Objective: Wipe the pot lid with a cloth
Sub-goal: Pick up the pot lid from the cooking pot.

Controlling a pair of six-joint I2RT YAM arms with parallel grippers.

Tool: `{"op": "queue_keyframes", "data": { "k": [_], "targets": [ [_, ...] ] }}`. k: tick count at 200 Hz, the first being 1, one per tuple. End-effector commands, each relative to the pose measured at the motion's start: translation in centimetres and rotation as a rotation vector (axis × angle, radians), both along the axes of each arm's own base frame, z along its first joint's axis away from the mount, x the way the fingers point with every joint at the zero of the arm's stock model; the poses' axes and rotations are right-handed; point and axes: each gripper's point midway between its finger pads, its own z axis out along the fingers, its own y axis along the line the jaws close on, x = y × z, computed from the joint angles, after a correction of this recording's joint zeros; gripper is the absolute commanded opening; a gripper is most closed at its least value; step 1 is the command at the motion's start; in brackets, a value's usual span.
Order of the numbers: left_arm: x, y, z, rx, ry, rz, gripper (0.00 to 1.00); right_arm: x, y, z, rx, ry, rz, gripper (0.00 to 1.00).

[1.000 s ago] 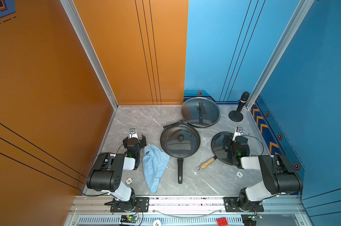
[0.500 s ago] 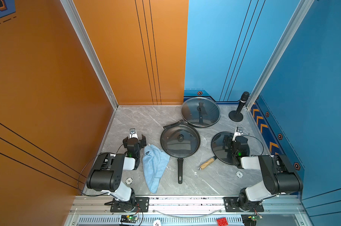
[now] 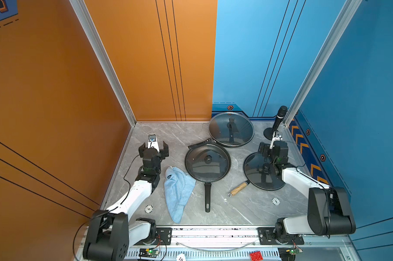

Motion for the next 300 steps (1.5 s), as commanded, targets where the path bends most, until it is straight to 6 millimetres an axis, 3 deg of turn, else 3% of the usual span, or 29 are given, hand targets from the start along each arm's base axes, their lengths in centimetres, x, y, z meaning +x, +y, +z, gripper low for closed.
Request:
{"op": "queue_keyframes", "data": {
  "k": [1,19,39,83,99,119,139,169,180,190,207,238,272,300],
  "targets": [
    [-1.0,-1.9,4.3,0.008,0.067,-0.032,0.98,-1.6,2.2,3.5,0.178,0.058,0.061,1.00],
    [-1.1,-5.6,8.5,-0.089,0.024,-0.102,0.98,-2.0,3.9,6.3,0.343,0.030,0.054,1.00],
    [-1.2,-11.1,11.7,-0.210,-0.034,-0.191,0.98,-2.7,5.9,7.2,0.493,0.046,0.045,1.00],
    [-0.7,-23.8,12.1,-0.471,0.050,-0.437,0.98,-4.5,12.6,10.3,0.590,-0.031,0.193,1.00],
    [-1.1,-27.2,11.9,-0.494,0.094,-0.494,0.98,-5.3,14.4,11.4,0.615,-0.036,0.244,1.00],
    [-1.5,-30.1,11.1,-0.477,0.176,-0.524,0.98,-5.9,16.3,12.6,0.676,-0.058,0.328,1.00],
    [-1.5,-31.6,9.5,-0.469,0.256,-0.565,0.98,-6.3,16.0,13.0,0.723,-0.090,0.315,1.00],
    [-0.3,-31.7,6.9,-0.655,0.321,-0.622,0.98,-6.0,13.3,11.3,0.757,-0.083,0.221,1.00],
    [-0.1,-31.9,7.4,-0.702,0.294,-0.686,0.98,-5.2,12.0,10.2,0.736,-0.075,0.192,1.00],
    [0.4,-30.9,7.4,-0.713,0.287,-0.653,0.98,-4.9,10.5,8.9,0.648,-0.035,0.140,1.00],
    [1.3,-29.0,6.8,-0.631,0.286,-0.561,0.98,-5.3,7.5,7.3,0.425,0.025,0.042,1.00],
    [1.6,-27.9,6.2,-0.395,0.298,-0.484,0.98,-6.5,2.7,4.1,0.149,0.126,-0.079,1.00],
    [1.7,-29.9,5.2,-0.269,0.293,-0.499,0.98,-7.5,-1.2,-1.4,0.081,0.244,-0.193,0.99],
    [1.6,-32.4,4.5,-0.182,0.301,-0.514,0.98,-7.1,-1.4,-4.4,0.045,0.346,-0.189,0.92]
  ]
}}
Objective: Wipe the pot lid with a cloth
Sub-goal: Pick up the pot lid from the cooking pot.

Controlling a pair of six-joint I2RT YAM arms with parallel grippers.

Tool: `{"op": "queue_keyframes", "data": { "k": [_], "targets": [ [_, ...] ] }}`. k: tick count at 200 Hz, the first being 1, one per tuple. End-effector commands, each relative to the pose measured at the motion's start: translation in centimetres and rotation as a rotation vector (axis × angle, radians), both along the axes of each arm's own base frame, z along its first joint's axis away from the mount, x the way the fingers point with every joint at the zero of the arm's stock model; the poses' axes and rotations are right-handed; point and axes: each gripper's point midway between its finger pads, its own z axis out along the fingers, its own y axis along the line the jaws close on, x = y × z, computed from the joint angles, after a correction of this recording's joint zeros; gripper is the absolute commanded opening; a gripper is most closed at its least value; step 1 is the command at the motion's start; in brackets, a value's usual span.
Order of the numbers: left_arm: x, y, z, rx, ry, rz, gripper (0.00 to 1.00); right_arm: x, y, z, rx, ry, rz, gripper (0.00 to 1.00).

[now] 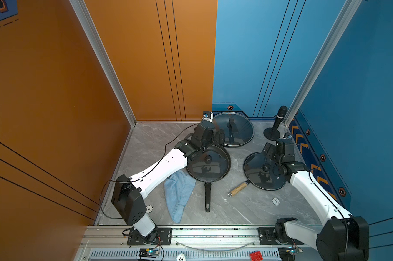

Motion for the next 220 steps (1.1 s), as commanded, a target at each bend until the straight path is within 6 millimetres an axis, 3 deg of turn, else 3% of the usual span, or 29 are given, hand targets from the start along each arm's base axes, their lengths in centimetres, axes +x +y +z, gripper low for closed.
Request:
{"op": "queue_keyframes", "data": {
  "k": [1,28,56,65,137,166,220],
  "targets": [
    [0.0,-1.4,-0.9,0.139,-0.024,-0.008,0.98,-0.4,-0.7,-3.1,-0.085,0.133,0.018,0.91],
    [-0.5,-2.6,-1.9,0.184,-0.031,0.000,0.98,0.1,-0.3,-5.4,-0.102,0.193,0.047,0.88],
    [-1.4,-2.0,-3.3,0.181,-0.005,0.038,0.98,0.4,-0.3,-7.6,-0.110,0.207,0.057,0.87],
    [-1.7,-1.7,-3.5,0.184,-0.003,0.053,0.98,0.6,-0.1,-8.1,-0.112,0.222,0.077,0.82],
    [-2.7,1.8,-3.5,0.234,-0.011,0.126,0.98,0.1,0.5,-9.8,-0.108,0.313,0.126,0.76],
    [-3.0,3.9,-3.2,0.251,0.017,0.152,0.98,-0.1,1.2,-10.7,-0.082,0.365,0.170,0.72],
    [-3.6,7.9,-3.4,0.204,0.034,0.213,0.98,-0.9,0.8,-12.4,-0.075,0.441,0.175,0.62]
  ]
}}
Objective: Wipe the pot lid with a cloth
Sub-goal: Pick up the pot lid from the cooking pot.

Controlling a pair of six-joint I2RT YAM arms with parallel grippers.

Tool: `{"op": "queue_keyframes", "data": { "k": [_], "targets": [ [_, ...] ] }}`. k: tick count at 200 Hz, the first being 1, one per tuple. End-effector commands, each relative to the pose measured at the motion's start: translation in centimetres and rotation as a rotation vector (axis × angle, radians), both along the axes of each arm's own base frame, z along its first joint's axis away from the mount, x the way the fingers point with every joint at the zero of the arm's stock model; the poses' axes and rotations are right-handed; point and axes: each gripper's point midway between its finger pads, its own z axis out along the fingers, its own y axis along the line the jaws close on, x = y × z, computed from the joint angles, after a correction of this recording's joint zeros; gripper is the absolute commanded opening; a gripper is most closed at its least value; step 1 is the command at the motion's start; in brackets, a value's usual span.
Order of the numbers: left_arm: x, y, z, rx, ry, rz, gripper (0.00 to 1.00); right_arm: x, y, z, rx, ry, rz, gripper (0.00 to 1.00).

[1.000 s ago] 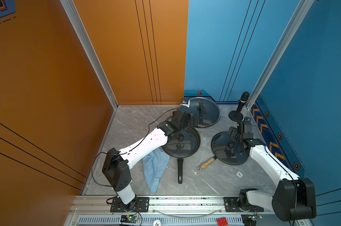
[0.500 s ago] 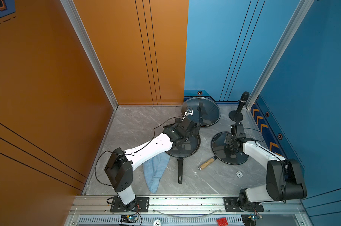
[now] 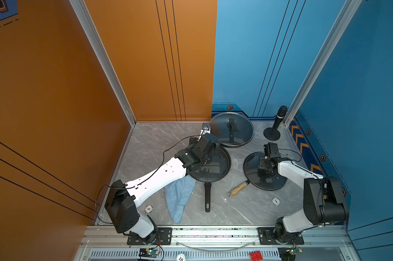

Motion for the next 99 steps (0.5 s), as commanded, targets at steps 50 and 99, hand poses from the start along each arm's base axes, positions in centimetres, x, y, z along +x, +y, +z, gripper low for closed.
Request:
{"op": "queue_keyframes", "data": {
  "k": [50,99],
  "targets": [
    [-0.7,4.0,-0.4,-0.015,0.014,0.094,0.98,-2.3,-0.5,0.0,0.021,0.055,0.000,0.61],
    [-0.8,4.7,-1.1,-0.022,0.037,0.101,0.98,-2.4,-0.7,0.1,0.050,0.031,-0.022,0.52]
  ]
}}
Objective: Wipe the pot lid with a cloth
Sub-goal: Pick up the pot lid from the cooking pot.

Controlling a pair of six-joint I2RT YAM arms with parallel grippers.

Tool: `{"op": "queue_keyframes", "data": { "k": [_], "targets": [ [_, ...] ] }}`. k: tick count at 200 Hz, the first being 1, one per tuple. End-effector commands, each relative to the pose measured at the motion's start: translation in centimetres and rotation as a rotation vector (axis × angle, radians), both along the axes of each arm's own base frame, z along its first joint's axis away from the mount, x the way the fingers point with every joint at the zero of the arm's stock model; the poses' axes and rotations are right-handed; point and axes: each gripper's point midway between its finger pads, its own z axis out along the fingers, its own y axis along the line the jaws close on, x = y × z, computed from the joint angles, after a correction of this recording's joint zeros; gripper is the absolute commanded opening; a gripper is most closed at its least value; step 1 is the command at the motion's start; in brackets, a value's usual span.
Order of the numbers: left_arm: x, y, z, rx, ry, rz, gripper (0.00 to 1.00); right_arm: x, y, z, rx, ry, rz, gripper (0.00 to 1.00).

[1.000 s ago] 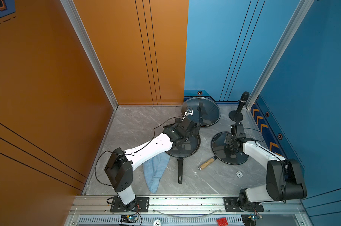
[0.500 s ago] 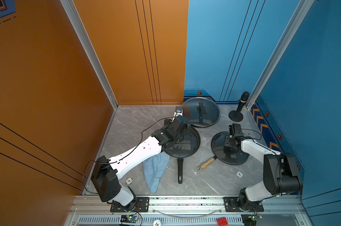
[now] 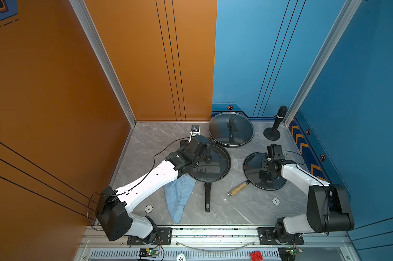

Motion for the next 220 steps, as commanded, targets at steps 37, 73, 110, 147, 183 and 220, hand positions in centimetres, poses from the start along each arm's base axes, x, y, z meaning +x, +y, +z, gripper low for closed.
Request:
{"op": "queue_keyframes", "data": {
  "k": [37,73,110,147,183,220],
  "targets": [
    [-0.4,1.9,-0.5,-0.007,0.022,0.038,0.98,-0.1,-0.3,-0.7,0.022,0.034,-0.004,0.51],
    [-0.9,3.1,-1.0,-0.022,0.030,0.066,0.98,-0.1,0.0,-1.5,0.047,0.056,0.008,0.49],
    [-1.7,5.2,-2.5,-0.039,0.071,0.111,0.98,0.2,-0.1,-0.9,0.047,0.050,-0.006,0.27],
    [-3.9,9.1,-5.9,-0.032,0.207,0.209,0.98,1.7,-0.4,6.6,0.089,-0.130,-0.086,0.20],
    [-7.1,12.7,-9.9,-0.047,0.339,0.305,0.98,2.8,1.0,15.7,0.286,-0.373,-0.141,0.18],
    [-10.1,14.8,-14.0,-0.072,0.489,0.370,0.98,3.4,3.1,20.2,0.495,-0.502,-0.153,0.16]
  ]
}}
